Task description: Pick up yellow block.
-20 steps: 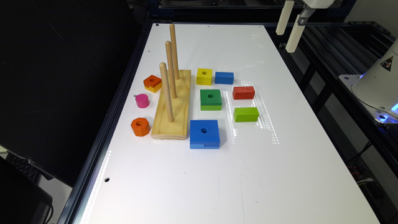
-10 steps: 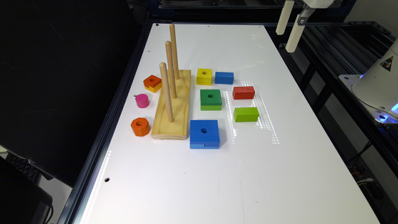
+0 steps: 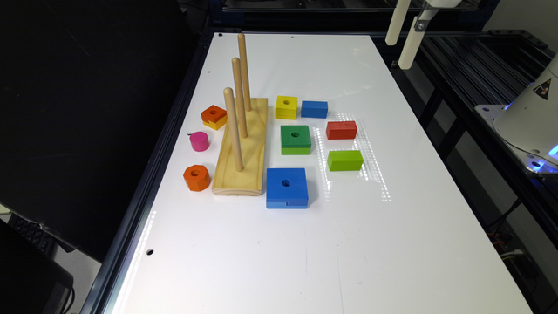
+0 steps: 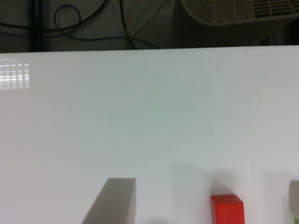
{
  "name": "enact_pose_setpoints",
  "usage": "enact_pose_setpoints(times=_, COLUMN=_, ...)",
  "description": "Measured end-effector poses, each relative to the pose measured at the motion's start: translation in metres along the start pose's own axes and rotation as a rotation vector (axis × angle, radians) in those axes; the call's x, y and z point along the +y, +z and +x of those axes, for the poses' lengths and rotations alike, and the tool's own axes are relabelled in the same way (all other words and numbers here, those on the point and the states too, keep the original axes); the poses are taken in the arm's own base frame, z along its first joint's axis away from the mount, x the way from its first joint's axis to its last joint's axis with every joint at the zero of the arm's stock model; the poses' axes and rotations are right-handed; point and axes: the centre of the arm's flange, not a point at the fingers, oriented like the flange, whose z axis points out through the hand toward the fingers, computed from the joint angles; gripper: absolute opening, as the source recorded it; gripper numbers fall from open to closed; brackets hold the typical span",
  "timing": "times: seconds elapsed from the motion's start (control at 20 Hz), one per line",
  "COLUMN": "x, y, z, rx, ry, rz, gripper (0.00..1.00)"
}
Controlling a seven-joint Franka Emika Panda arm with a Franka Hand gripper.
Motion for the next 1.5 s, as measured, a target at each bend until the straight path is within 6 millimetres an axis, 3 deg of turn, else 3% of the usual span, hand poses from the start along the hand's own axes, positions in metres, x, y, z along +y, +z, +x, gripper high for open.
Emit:
enact_pose_setpoints(times=0.45, x=-0.013, y=0.004, z=0.026, rx=0.004, ry=0.001, rz=0.003, gripper=1.0)
enact_pose_setpoints(times=0.85, x=-0.014, y=0.002, z=0.035, rx=0.007, ry=0.003, rz=0.004, gripper=1.0)
enact_pose_setpoints(times=1.35, x=-0.034, y=0.006, z=0.072, rx=-0.001, ry=0.001, rz=-0.002, gripper=1.0)
enact_pose_setpoints(times=1.5, x=-0.035, y=0.007, z=0.074, rx=-0.004, ry=0.001, rz=-0.004, gripper=1.0)
